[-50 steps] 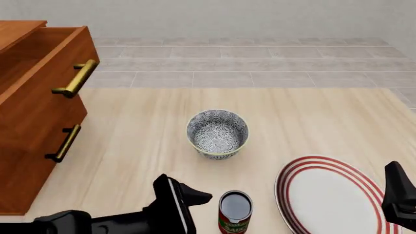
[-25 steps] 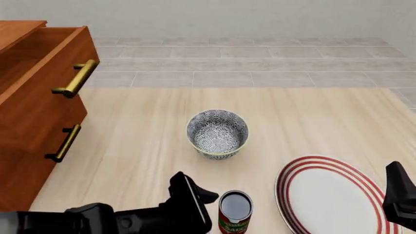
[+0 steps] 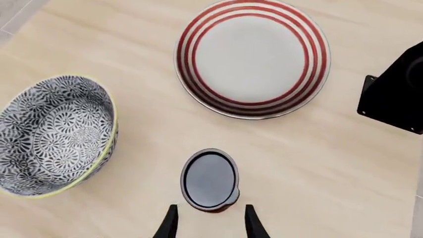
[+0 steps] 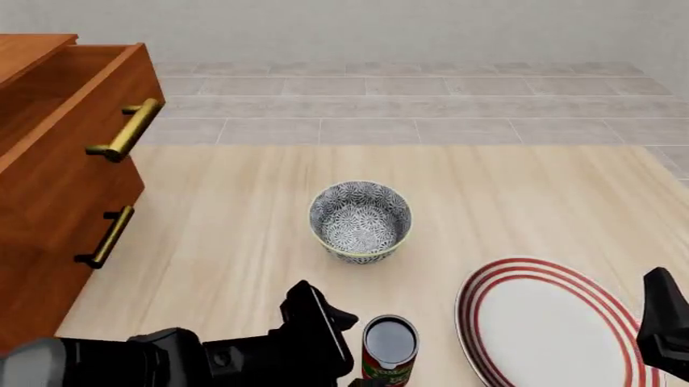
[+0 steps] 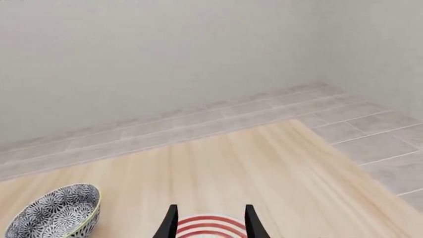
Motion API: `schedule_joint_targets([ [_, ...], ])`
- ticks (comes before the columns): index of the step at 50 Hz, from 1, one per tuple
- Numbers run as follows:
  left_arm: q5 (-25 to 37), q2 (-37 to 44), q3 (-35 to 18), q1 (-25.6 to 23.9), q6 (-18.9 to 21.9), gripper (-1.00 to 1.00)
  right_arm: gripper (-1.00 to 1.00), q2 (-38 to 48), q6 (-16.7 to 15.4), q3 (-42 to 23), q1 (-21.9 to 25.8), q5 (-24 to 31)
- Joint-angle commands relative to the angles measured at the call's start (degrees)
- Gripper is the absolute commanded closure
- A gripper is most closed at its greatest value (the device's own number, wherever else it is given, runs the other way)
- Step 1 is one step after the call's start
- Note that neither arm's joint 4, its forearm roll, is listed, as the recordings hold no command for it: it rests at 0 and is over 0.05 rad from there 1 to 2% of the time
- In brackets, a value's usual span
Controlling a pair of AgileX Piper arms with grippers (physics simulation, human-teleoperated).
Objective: Put the ketchup in the top drawer of the cabinet.
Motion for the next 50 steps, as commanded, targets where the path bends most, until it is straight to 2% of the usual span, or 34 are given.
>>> schedule_joint_targets([
  [1, -0.4, 3.0, -1.2, 0.4, 1.5, -1.00, -1.00, 0.0, 0.1, 0.0, -1.0, 0.3],
  [25, -2.4, 9.3, -3.8, 0.5, 2.2, -1.00, -1.00, 0.0, 0.9, 0.0, -2.4, 0.9],
  [27, -2.5, 9.6, -3.9, 0.4, 2.3, -1.00, -1.00, 0.0, 0.7, 0.0, -2.3, 1.1],
  [28, -2.7, 10.0, -4.0, 0.3, 2.2, -1.00, -1.00, 0.0, -1.4, 0.0, -1.9, 1.6],
  [31, -3.1, 10.6, -4.2, 0.2, 2.2, -1.00, -1.00, 0.0, -0.4, 0.0, -1.9, 1.4],
  [50, -2.6, 12.0, -5.6, -0.9, 2.2, -1.00, -1.00, 0.0, -0.6, 0.0, -1.5, 1.9],
])
